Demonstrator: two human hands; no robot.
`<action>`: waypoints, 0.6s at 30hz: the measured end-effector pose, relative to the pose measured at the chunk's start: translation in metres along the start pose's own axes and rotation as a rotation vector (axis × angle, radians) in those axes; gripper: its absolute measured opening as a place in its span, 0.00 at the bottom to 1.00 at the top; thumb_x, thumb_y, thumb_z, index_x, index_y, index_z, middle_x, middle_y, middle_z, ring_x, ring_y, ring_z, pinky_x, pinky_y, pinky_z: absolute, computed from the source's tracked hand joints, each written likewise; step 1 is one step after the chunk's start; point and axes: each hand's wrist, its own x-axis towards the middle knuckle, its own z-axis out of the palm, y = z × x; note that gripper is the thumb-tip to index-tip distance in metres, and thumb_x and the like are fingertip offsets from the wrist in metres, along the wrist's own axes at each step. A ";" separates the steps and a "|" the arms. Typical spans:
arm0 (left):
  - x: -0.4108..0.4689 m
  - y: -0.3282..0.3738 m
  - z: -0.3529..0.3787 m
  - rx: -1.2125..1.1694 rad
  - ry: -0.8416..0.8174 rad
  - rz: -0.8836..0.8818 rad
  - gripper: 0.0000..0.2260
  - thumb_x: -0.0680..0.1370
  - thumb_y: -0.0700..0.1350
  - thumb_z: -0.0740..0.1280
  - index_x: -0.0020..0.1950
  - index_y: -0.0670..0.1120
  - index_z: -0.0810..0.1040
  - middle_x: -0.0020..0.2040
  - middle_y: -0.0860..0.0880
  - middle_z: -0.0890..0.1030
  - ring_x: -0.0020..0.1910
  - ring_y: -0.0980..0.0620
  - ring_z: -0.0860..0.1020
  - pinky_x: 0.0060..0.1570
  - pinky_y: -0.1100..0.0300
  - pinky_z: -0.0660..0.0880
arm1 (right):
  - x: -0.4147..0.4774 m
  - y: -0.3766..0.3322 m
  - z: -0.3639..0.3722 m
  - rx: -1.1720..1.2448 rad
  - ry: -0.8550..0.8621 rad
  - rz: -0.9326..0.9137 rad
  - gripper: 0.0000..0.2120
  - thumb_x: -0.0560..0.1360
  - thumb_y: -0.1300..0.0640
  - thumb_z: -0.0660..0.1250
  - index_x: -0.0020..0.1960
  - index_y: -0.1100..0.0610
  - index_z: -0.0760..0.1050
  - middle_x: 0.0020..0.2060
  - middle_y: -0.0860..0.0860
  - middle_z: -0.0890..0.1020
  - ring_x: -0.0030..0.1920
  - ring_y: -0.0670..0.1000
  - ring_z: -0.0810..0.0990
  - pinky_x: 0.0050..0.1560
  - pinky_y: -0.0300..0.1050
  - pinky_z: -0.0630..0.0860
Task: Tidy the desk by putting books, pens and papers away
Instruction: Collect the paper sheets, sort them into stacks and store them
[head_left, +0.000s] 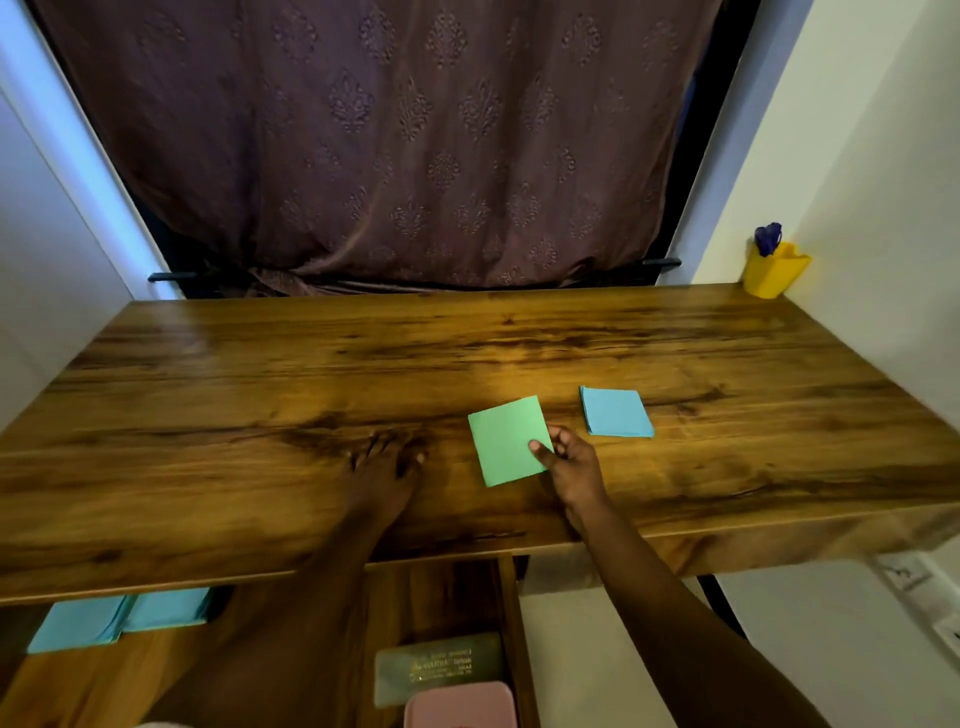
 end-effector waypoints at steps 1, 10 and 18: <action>-0.007 0.012 -0.005 -0.170 0.017 -0.058 0.20 0.80 0.56 0.57 0.70 0.50 0.70 0.71 0.47 0.70 0.72 0.46 0.64 0.69 0.51 0.59 | -0.008 0.002 0.001 0.039 -0.007 0.009 0.10 0.75 0.59 0.68 0.56 0.57 0.76 0.53 0.54 0.82 0.55 0.52 0.80 0.50 0.45 0.78; -0.052 0.101 -0.001 -1.301 -0.124 -0.449 0.06 0.76 0.50 0.67 0.52 0.52 0.77 0.56 0.45 0.81 0.50 0.47 0.79 0.46 0.51 0.77 | -0.061 -0.008 -0.001 0.093 -0.053 -0.033 0.07 0.77 0.58 0.64 0.54 0.56 0.78 0.46 0.49 0.83 0.47 0.46 0.81 0.40 0.36 0.76; -0.061 0.109 0.011 -1.342 -0.232 -0.322 0.14 0.74 0.37 0.69 0.56 0.51 0.76 0.51 0.49 0.81 0.50 0.49 0.80 0.41 0.54 0.78 | -0.067 -0.012 -0.026 -0.033 -0.034 -0.133 0.08 0.76 0.58 0.66 0.53 0.58 0.79 0.45 0.52 0.84 0.46 0.49 0.83 0.41 0.39 0.79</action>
